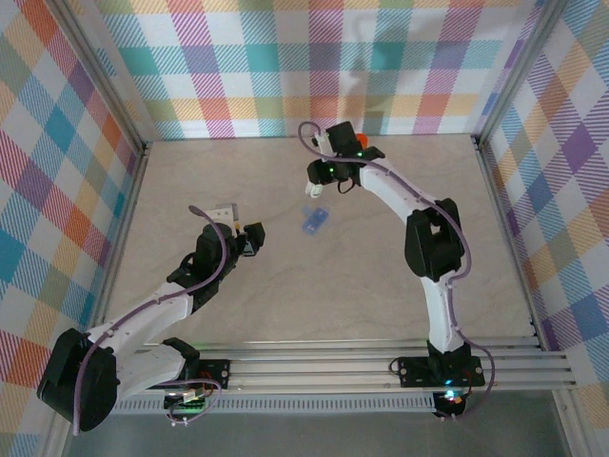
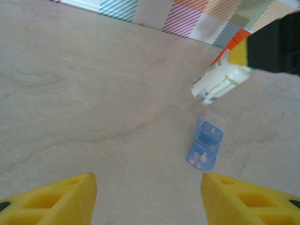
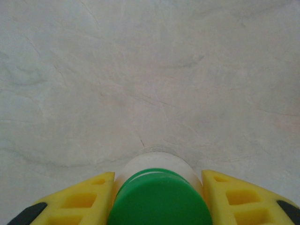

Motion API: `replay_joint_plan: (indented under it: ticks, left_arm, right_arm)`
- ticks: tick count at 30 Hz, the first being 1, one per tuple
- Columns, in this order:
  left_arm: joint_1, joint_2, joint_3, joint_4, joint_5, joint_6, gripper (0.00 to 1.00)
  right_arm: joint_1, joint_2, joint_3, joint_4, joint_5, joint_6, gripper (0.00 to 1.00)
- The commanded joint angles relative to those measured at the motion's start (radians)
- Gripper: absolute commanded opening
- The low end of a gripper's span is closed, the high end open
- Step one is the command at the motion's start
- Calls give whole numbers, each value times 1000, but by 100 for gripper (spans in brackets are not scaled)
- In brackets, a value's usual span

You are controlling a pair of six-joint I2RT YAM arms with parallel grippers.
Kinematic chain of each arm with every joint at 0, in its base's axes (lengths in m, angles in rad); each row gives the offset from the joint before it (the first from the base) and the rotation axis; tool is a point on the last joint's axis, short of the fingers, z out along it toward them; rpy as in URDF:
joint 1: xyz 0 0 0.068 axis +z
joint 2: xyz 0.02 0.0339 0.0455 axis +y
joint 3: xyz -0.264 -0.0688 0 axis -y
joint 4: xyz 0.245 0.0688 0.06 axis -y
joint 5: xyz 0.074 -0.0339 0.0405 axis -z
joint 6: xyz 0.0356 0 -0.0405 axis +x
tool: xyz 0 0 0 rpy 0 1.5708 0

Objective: Sort the pills into containers

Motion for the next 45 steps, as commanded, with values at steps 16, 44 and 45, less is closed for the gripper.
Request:
replay_joint_plan:
  ticks: [16, 44, 45]
  left_arm:
    - [-6, -12, 5, 22, -27, -11, 61]
    - [-6, 18, 19, 10, -13, -17, 61]
    - [-6, 17, 19, 10, -13, -16, 61]
  right_arm:
    - [13, -115, -170, -1, 52, 44, 15]
    - [31, 15, -45, -10, -121, 27, 16]
    - [33, 18, -43, -10, -123, 25, 16]
